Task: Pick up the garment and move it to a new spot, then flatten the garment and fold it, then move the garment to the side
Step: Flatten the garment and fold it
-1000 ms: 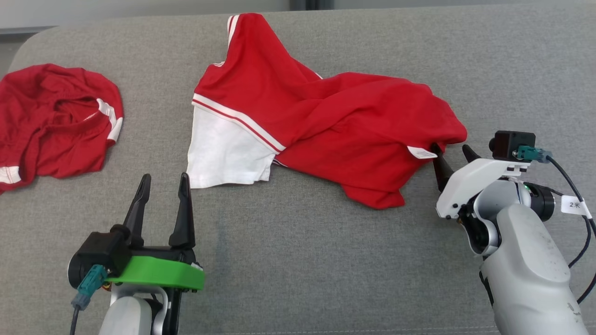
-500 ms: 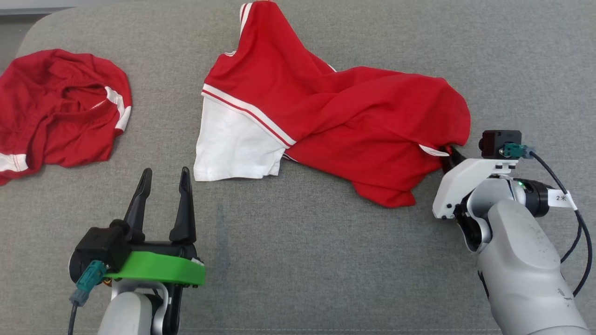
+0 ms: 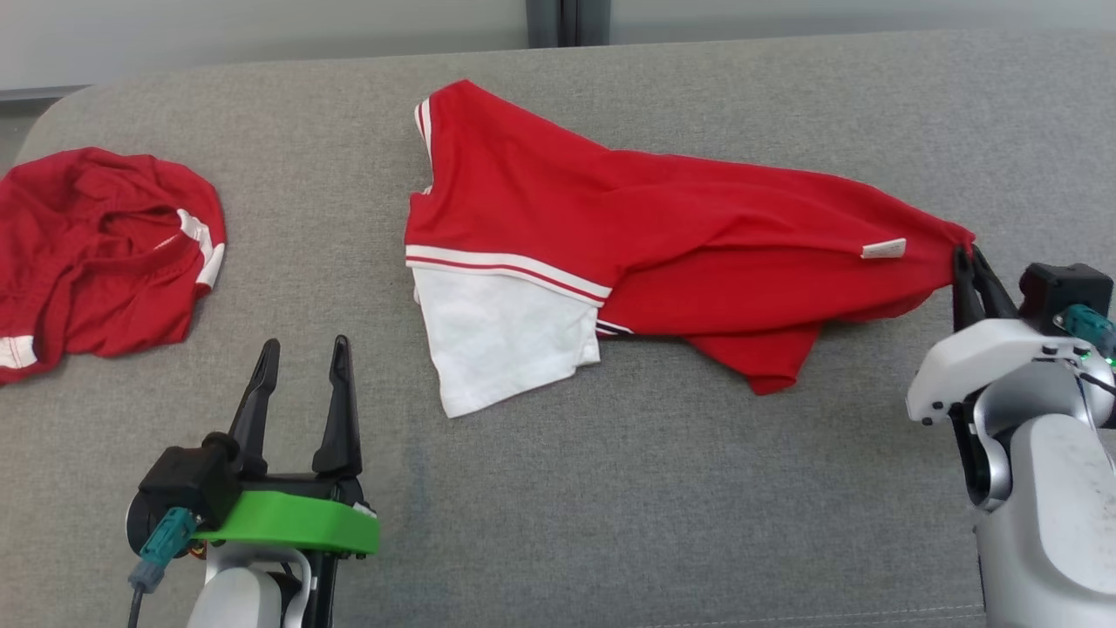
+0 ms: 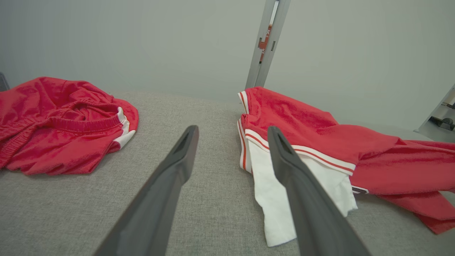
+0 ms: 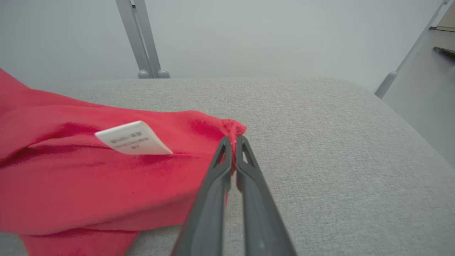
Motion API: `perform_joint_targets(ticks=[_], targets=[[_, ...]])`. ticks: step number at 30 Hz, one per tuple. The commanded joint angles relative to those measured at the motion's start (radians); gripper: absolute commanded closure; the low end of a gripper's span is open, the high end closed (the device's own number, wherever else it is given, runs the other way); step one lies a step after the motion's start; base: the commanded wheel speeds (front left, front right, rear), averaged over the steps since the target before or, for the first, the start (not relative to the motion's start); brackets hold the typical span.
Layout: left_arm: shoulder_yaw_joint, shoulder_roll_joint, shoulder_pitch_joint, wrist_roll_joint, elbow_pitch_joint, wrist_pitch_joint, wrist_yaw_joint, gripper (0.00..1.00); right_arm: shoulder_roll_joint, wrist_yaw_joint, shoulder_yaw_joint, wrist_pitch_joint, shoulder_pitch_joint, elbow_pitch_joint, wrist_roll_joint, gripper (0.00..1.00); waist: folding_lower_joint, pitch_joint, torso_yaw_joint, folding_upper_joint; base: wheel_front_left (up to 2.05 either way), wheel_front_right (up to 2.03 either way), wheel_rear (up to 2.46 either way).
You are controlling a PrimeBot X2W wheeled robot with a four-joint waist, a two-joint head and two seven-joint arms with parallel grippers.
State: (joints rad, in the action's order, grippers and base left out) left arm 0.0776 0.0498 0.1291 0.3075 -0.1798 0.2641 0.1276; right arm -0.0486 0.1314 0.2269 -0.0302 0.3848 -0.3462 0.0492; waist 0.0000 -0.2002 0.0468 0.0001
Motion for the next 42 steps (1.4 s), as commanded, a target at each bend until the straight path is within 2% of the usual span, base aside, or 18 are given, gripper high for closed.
perform_joint_targets(ticks=[1, 5, 8, 9, 10, 14, 21, 27, 33, 38, 42], targets=[[-0.003, 0.001, -0.013, 0.004, 0.002, 0.0, 0.004, 0.0, -0.003, -0.001, 0.012, -0.011, -0.039, 0.051, 0.009, 1.0, 0.0, 0.012, -0.018, -0.0001, 0.0, 0.0, 0.0], [0.005, 0.001, -0.009, 0.005, 0.0, 0.0, 0.004, 0.0, -0.003, -0.001, 0.041, -0.05, -0.113, 0.122, 0.034, 1.0, 0.0, 0.006, -0.027, -0.0001, 0.0, 0.0, 0.0], [0.008, 0.002, 0.005, 0.006, -0.002, 0.0, 0.004, 0.0, -0.003, -0.001, 0.061, -0.07, -0.131, 0.099, 0.054, 1.0, 0.0, -0.003, -0.028, -0.0001, 0.0, 0.0, 0.0], [0.009, 0.002, 0.011, 0.006, -0.003, 0.0, 0.004, 0.0, -0.004, -0.001, 0.071, -0.079, -0.134, 0.081, 0.058, 0.56, 0.0, -0.006, -0.027, -0.0001, 0.0, 0.0, 0.0], [0.011, 0.002, 0.014, 0.005, -0.004, 0.0, 0.004, 0.0, -0.004, -0.001, 0.079, -0.087, -0.134, 0.064, 0.057, 0.0, 0.0, -0.007, -0.025, -0.0001, 0.0, 0.0, 0.0], [0.008, 0.002, 0.013, 0.004, -0.013, 0.0, 0.005, 0.0, -0.004, -0.001, 0.096, -0.08, -0.138, 0.024, 0.035, 0.0, 0.0, -0.003, -0.014, -0.0001, 0.0, 0.0, 0.0], [-0.004, 0.002, -0.025, 0.004, -0.036, 0.0, 0.005, 0.0, -0.003, -0.001, 0.094, 0.049, -0.2, 0.104, -0.017, 0.0, 0.0, 0.037, -0.007, -0.0001, 0.0, 0.0, 0.0], [-0.022, 0.002, -0.051, -0.007, -0.047, 0.0, 0.005, 0.0, -0.004, -0.001, -0.036, 0.127, -0.254, 0.206, -0.032, 0.0, 0.0, 0.076, -0.02, -0.0001, 0.0, 0.0, 0.0], [-0.033, 0.002, -0.07, -0.012, -0.058, 0.0, 0.005, 0.0, -0.023, -0.001, -0.178, 0.121, -0.275, 0.246, -0.078, 0.0, 0.0, 0.115, -0.038, -0.0001, 0.0, 0.0, 0.0], [-0.036, 0.002, -0.094, -0.013, -0.066, 0.0, 0.004, 0.0, -0.022, -0.001, -0.217, 0.161, -0.287, 0.257, -0.098, 0.0, 0.0, 0.151, -0.044, -0.0001, 0.0, 0.0, 0.0], [-0.035, 0.002, -0.113, -0.012, -0.072, 0.0, 0.004, 0.0, -0.012, -0.001, -0.209, 0.184, -0.318, 0.245, -0.117, 0.0, 0.0, 0.176, -0.043, -0.0001, 0.0, 0.0, 0.0]])
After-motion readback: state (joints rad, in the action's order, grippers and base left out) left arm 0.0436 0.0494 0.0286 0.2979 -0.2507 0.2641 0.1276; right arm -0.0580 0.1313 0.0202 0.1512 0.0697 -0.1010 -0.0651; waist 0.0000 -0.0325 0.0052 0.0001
